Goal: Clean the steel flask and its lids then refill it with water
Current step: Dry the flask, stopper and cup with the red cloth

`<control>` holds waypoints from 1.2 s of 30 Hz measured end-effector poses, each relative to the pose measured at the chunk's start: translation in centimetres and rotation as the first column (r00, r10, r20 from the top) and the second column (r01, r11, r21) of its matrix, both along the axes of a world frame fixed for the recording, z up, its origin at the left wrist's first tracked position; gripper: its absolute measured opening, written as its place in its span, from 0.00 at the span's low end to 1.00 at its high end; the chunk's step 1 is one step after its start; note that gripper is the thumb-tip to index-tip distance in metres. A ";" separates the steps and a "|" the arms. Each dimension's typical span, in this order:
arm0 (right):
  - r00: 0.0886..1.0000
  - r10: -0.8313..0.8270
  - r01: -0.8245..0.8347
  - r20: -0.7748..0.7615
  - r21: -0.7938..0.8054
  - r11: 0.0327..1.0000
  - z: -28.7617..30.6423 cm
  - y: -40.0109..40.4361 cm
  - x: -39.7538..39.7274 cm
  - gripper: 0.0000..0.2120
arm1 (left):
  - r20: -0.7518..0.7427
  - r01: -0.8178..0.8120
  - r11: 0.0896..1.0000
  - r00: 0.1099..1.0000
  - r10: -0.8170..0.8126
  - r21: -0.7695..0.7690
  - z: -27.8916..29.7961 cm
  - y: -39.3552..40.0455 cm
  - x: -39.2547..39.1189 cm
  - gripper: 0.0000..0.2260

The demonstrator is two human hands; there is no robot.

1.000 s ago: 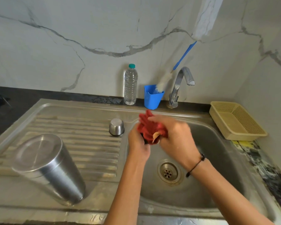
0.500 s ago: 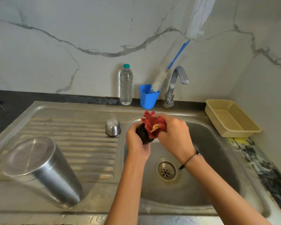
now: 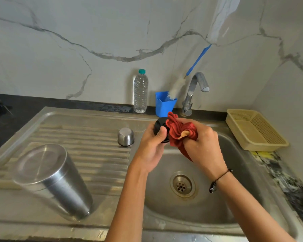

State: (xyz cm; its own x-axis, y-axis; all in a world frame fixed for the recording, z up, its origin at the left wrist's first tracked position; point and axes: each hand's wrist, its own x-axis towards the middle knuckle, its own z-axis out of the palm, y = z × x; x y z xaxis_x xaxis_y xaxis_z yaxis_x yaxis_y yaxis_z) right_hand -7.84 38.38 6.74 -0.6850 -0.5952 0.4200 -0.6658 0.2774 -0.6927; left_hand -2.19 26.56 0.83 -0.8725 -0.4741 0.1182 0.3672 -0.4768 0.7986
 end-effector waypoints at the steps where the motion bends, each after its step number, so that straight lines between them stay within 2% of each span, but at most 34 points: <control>1: 1.000 -0.017 0.017 0.022 0.013 1.000 -0.2 0.0 -0.3 0.19 | 0.035 -0.048 0.999 0.998 0.048 -0.010 -0.1 0.0 -0.2 0.46; 4: 0.996 -0.050 0.048 0.068 0.037 0.998 -0.5 -0.3 -0.9 0.19 | 0.052 -0.084 0.996 0.995 0.085 -0.025 -0.6 0.2 -0.5 0.41; 7: 0.998 -0.054 0.055 0.040 -0.022 0.998 0.2 -0.4 -0.9 0.20 | 0.008 -0.074 0.996 0.997 0.074 0.048 -0.9 0.4 -0.5 0.36; 11: 0.998 -0.009 0.006 -0.056 -0.051 0.999 0.6 0.0 0.0 0.20 | 0.082 -0.174 0.975 0.983 0.164 0.138 -0.2 0.4 -0.3 0.28; 14: 0.984 0.008 -0.013 -0.180 -0.026 1.000 0.2 0.0 1.5 0.21 | 0.109 -0.182 0.977 0.979 0.171 0.107 -0.4 0.0 -0.2 0.15; 16: 0.964 0.012 -0.012 -0.265 0.003 1.000 -0.2 -0.3 1.9 0.21 | 0.107 -0.160 0.984 0.983 0.151 0.078 -0.4 -0.1 0.0 0.10; 22: 0.991 -0.022 0.038 -0.129 0.128 0.991 0.6 -0.5 0.6 0.21 | 0.091 -0.091 0.996 0.992 0.089 0.022 -0.3 0.0 0.2 0.13; 27: 0.996 -0.024 0.042 -0.083 0.228 0.973 1.1 -0.8 -0.6 0.17 | 0.080 -0.077 0.997 0.994 0.076 0.012 -0.5 0.3 0.2 0.18; 31: 0.997 -0.019 0.003 0.071 0.220 0.975 1.2 -0.6 -2.1 0.16 | 0.118 -0.066 0.997 0.990 0.071 -0.039 -0.1 0.6 0.2 0.17; 33: 0.992 -0.043 0.025 0.121 0.145 0.989 1.2 -0.7 -2.5 0.17 | 0.109 -0.070 0.996 0.991 0.075 -0.049 0.0 0.7 0.0 0.23; 35: 0.995 -0.067 0.063 0.075 0.054 0.997 1.4 -0.8 -2.3 0.18 | 0.103 -0.072 0.996 0.992 0.077 -0.054 0.1 0.7 -0.1 0.36; 36: 0.998 -0.052 0.052 0.023 0.034 0.998 1.5 -0.8 -2.0 0.18 | 0.106 -0.073 0.996 0.991 0.079 -0.056 0.1 0.7 0.0 0.39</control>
